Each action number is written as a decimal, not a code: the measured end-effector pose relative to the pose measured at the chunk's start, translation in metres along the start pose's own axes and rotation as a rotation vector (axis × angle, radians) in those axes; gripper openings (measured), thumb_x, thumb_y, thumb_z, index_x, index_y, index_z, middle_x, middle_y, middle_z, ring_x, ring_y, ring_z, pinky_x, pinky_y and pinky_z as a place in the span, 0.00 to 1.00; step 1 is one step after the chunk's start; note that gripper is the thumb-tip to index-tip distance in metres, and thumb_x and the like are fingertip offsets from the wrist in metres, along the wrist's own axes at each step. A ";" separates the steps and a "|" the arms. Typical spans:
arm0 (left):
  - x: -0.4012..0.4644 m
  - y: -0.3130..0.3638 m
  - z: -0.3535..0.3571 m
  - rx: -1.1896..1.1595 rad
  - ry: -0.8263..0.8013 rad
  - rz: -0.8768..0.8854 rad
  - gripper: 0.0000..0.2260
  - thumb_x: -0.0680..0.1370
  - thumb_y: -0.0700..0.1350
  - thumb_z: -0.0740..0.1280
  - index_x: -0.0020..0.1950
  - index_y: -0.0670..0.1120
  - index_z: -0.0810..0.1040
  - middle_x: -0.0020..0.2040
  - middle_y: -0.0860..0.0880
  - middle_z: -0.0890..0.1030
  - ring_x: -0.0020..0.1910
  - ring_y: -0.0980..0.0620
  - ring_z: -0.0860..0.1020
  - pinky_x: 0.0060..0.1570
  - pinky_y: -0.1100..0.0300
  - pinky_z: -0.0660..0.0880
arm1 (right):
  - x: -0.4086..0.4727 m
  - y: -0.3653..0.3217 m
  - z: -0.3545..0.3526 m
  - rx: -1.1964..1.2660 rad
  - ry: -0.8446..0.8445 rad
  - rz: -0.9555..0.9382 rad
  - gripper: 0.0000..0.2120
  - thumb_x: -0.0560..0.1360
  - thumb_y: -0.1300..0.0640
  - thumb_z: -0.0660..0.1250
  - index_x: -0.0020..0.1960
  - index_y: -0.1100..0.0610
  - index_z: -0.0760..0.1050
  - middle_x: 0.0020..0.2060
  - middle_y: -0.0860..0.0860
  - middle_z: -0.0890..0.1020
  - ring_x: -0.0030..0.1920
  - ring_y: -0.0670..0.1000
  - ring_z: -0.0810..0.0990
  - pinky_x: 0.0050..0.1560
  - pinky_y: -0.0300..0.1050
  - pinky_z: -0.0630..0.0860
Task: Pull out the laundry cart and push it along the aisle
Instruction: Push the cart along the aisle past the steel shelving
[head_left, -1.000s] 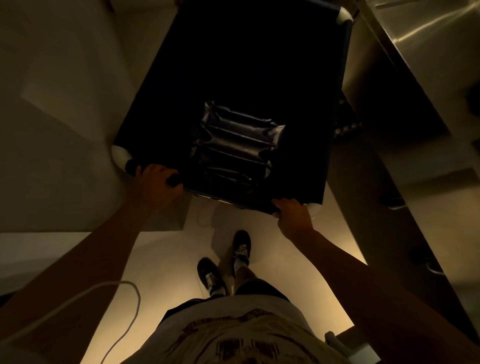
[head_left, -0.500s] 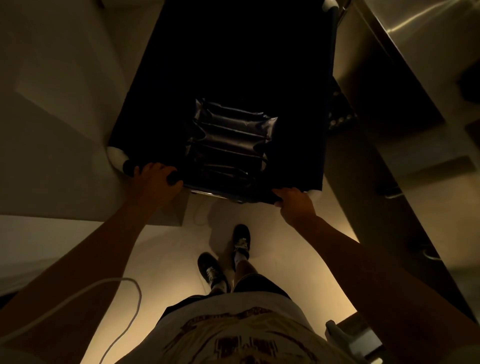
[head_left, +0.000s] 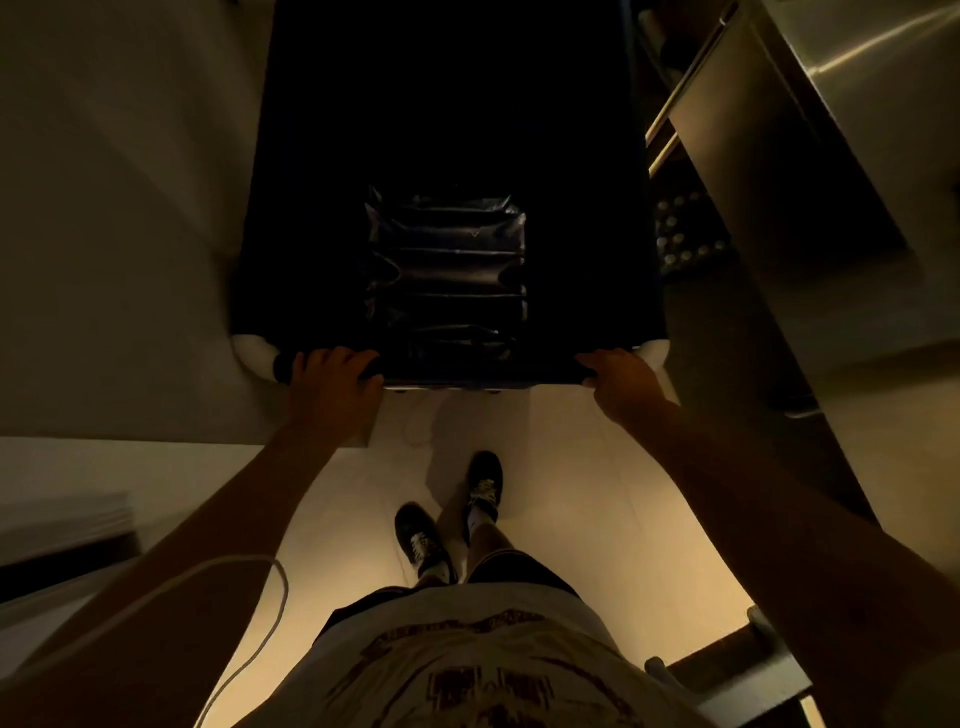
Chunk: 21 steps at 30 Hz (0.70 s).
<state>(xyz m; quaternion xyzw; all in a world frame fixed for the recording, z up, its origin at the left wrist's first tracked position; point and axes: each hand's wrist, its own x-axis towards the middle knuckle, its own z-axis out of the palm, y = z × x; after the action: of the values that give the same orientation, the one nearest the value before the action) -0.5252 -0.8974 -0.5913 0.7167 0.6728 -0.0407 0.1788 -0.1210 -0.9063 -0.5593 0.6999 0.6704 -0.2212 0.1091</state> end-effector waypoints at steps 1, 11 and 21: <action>-0.003 0.003 0.002 -0.006 0.004 -0.011 0.21 0.81 0.58 0.61 0.71 0.53 0.77 0.67 0.42 0.80 0.68 0.36 0.73 0.75 0.38 0.60 | 0.004 0.003 -0.003 -0.007 -0.002 -0.010 0.21 0.80 0.59 0.65 0.72 0.53 0.73 0.67 0.57 0.77 0.68 0.60 0.75 0.68 0.55 0.74; -0.026 0.039 0.023 -0.037 0.017 -0.120 0.17 0.83 0.54 0.62 0.72 0.55 0.76 0.63 0.43 0.81 0.64 0.37 0.76 0.71 0.37 0.63 | 0.047 0.028 -0.033 -0.060 -0.042 -0.107 0.22 0.79 0.61 0.65 0.73 0.54 0.73 0.68 0.58 0.77 0.69 0.61 0.74 0.69 0.56 0.72; -0.027 0.065 0.024 -0.052 0.007 -0.195 0.18 0.83 0.54 0.61 0.73 0.55 0.74 0.63 0.44 0.80 0.63 0.38 0.76 0.66 0.37 0.66 | 0.089 0.043 -0.056 -0.145 -0.088 -0.205 0.21 0.79 0.61 0.66 0.72 0.54 0.73 0.69 0.57 0.77 0.68 0.60 0.75 0.69 0.57 0.72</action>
<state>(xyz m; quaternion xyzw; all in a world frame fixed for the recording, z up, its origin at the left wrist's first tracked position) -0.4592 -0.9326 -0.5927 0.6432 0.7407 -0.0378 0.1902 -0.0693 -0.8053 -0.5567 0.6075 0.7473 -0.2126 0.1654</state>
